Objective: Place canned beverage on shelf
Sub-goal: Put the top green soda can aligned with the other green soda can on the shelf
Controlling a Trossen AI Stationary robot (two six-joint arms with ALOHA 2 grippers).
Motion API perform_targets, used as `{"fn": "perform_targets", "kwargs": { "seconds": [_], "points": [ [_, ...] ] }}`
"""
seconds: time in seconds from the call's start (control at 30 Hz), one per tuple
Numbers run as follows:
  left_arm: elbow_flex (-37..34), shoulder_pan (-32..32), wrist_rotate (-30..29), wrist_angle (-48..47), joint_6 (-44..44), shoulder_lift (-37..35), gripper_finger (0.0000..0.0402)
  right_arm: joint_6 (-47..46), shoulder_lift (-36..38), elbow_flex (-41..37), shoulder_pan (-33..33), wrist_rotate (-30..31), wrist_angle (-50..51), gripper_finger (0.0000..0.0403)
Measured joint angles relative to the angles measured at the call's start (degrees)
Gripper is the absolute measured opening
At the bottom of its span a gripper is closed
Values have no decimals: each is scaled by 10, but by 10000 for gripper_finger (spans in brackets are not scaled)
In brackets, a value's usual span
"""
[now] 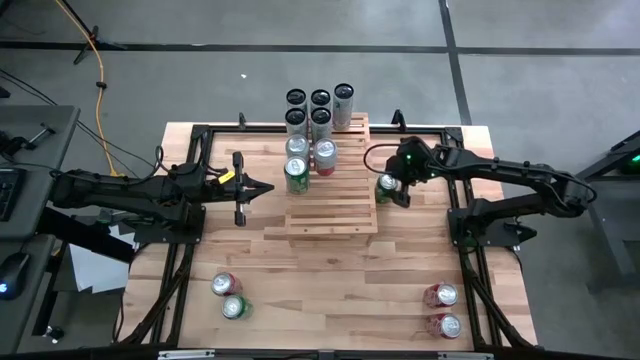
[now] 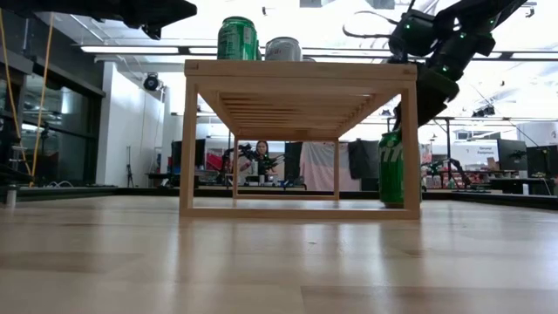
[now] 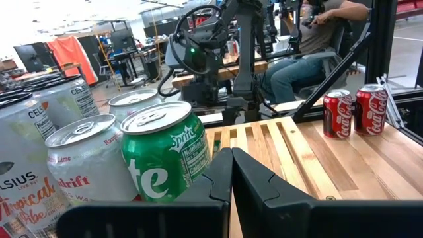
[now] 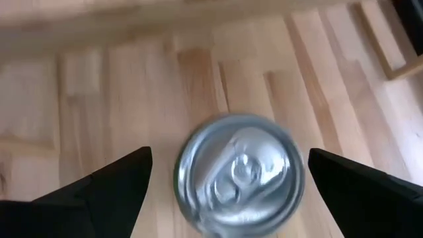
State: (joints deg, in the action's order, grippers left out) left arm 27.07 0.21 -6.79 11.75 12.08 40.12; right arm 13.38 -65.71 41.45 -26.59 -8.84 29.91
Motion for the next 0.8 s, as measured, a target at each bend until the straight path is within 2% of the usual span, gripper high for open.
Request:
{"fn": "perform_targets", "kwargs": {
  "seconds": [0.2,0.7,0.8],
  "points": [
    [0,0,0,0,0,0,0,27,0,0,0,23,33,392],
    [0,0,0,0,0,0,0,19,0,0,0,22,16,392],
    [0,0,0,0,0,0,0,21,0,0,0,5,17,392]
  ]
}}
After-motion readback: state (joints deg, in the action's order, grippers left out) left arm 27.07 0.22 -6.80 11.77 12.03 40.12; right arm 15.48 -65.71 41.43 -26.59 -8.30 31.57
